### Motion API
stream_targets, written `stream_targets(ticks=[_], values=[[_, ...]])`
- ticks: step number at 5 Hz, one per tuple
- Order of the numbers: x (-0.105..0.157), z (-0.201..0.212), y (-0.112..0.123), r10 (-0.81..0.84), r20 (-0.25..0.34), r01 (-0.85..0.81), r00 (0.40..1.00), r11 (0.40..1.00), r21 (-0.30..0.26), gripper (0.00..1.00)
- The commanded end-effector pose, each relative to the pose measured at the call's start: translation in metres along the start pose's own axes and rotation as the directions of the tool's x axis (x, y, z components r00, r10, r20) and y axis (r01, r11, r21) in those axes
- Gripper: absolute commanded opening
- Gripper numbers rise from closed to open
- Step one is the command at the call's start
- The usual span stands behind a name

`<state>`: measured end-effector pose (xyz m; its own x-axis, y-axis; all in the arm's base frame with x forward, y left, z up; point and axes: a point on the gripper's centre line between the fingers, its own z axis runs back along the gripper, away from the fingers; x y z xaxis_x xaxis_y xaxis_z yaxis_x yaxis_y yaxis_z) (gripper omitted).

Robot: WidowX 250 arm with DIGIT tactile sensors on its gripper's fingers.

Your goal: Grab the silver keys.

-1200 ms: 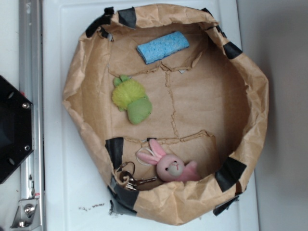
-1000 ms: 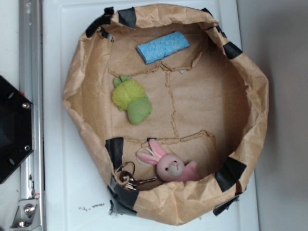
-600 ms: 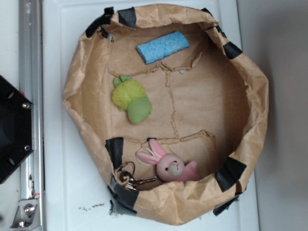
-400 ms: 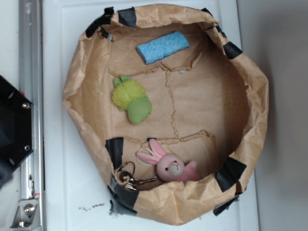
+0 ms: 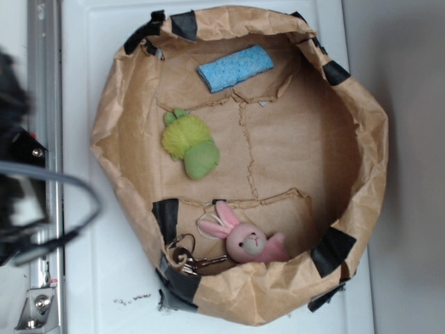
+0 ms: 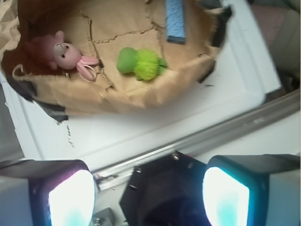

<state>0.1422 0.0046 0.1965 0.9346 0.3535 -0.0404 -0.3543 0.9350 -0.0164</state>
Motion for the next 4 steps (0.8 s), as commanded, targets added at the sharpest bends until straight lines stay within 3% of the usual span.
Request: stream_targets(ticks=[1,2,3,4], values=[[0.047,0.013,-0.040,-0.044,-0.019,0.042,0.999,0.995,-0.087,1.00],[0.075,0.000,-0.047,0.102,-0.008,-0.102,0.995,0.986,-0.130,1.00],[0.091,-0.025,-0.055,0.215,-0.114,-0.233,0.970,0.956,-0.180,1.00],[0.101,-0.048,-0.058,0.320,-0.163,-0.347,0.933,0.920,-0.181,1.00]])
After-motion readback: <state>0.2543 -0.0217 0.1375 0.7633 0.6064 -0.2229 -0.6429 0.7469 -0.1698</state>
